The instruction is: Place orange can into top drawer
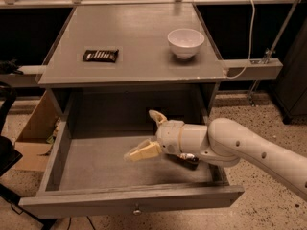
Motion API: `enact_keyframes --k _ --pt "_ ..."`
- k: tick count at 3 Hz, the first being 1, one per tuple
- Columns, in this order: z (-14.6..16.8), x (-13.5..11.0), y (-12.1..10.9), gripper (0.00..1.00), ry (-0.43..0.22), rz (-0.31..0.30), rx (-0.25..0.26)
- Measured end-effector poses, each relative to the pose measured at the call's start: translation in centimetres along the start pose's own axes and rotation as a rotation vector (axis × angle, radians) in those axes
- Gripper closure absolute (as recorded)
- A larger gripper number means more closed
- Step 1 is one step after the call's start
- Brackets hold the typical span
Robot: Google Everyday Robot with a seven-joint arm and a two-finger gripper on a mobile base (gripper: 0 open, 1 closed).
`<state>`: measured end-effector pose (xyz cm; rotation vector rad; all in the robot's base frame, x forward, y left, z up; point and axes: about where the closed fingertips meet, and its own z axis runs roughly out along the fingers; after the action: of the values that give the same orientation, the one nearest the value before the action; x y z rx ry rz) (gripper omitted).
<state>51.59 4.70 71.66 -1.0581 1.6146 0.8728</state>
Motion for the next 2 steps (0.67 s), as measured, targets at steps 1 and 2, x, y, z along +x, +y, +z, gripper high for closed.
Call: enact_keyframes --k 1,2 --pt "-1.0 -1.4 0.3 0.00 0.004 -0.023 -0.026" --pt "-6.9 -10.0 -1.6 0.00 0.074 -0.157 -0.039"
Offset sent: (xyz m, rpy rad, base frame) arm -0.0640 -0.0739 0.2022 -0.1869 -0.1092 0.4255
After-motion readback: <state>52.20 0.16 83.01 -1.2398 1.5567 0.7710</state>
